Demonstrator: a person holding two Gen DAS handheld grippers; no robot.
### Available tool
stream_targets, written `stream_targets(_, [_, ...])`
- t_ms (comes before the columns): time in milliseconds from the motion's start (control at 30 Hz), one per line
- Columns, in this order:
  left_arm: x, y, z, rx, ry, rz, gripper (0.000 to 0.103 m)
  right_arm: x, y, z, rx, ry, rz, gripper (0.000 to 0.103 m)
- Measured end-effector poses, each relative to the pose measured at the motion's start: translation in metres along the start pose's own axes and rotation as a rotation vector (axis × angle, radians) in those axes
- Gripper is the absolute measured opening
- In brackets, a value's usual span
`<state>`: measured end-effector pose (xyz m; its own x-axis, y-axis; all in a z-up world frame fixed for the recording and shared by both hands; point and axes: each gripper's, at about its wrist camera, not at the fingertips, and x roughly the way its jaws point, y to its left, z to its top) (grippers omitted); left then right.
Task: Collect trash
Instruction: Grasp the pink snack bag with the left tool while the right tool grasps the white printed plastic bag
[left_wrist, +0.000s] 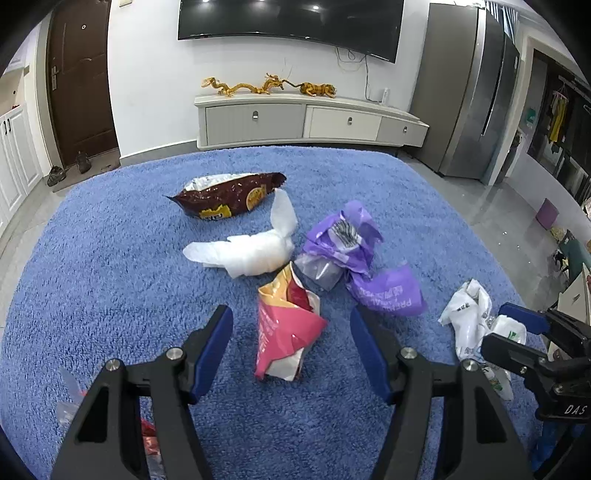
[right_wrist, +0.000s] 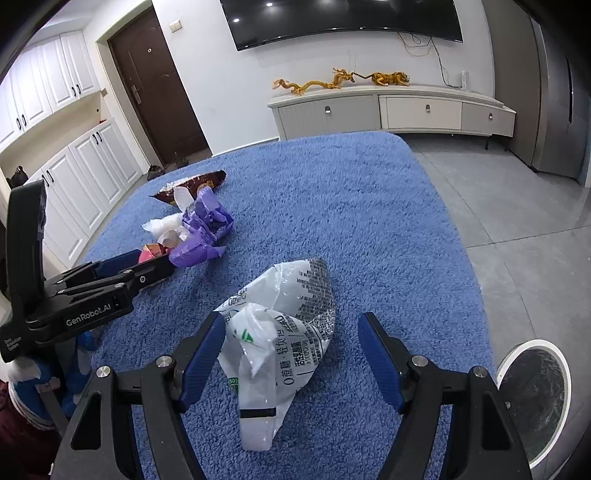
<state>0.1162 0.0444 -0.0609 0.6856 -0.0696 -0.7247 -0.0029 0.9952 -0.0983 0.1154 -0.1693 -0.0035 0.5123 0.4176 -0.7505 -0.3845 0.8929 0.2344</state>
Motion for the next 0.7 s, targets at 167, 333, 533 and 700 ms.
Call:
stream_targets(167, [0.006,0.002,0.000,-0.010,0.019,-0.013,0.056,0.009,0.006,0.000,-0.024,0.019,0.002,0.073])
stream_targets(333, [0.014,0.008,0.000,-0.039,0.045,-0.028,0.047,0.012,0.011,-0.002,-0.055,0.025,-0.006,0.073])
stream_targets(533, [0.013,0.008,-0.001,-0.042,0.043,-0.027,0.045,0.012,0.013,-0.003,-0.059,0.020,0.012,0.059])
stream_targets(700, [0.014,0.010,-0.001,-0.050,0.042,-0.019,0.040,0.011,0.017,-0.004,-0.077,0.015,0.019,0.048])
